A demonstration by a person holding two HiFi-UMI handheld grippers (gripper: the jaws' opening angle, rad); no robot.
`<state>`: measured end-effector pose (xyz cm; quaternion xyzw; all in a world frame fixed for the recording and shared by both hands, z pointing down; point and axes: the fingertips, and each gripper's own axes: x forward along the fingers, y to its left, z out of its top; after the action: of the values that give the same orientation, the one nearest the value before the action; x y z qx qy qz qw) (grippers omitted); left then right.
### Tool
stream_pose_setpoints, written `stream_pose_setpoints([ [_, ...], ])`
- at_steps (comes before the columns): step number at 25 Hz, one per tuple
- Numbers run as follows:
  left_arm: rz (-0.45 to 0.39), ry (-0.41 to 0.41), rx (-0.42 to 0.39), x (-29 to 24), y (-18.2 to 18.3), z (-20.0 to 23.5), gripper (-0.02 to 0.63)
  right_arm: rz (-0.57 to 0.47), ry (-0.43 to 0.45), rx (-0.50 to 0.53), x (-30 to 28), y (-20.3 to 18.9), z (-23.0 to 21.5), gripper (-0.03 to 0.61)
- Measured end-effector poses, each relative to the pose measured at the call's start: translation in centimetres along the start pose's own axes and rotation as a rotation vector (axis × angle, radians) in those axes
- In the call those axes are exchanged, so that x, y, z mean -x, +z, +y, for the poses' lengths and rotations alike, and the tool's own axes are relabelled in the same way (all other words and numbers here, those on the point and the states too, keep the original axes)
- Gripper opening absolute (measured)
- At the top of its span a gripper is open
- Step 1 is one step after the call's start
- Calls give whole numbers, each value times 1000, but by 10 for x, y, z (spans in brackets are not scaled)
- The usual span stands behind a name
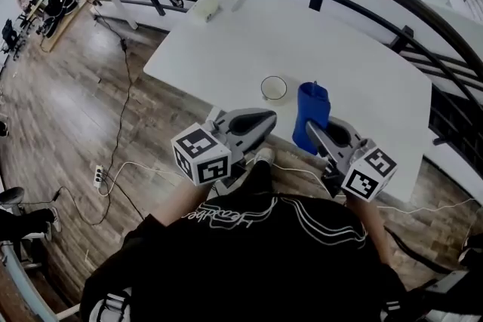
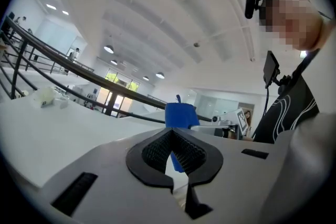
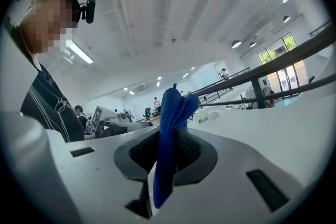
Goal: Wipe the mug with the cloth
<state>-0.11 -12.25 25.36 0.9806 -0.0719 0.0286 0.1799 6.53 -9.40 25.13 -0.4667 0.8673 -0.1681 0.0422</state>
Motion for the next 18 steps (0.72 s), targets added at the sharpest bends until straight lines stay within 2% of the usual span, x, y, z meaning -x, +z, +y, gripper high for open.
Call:
stream_pose_setpoints([
  [10, 0, -2, -70, 9, 3, -36, 8, -6, -63, -1, 29, -3, 16, 48],
  [18, 13, 10, -58, 13, -6, -41, 6, -20, -65, -25, 35, -8, 15, 48],
])
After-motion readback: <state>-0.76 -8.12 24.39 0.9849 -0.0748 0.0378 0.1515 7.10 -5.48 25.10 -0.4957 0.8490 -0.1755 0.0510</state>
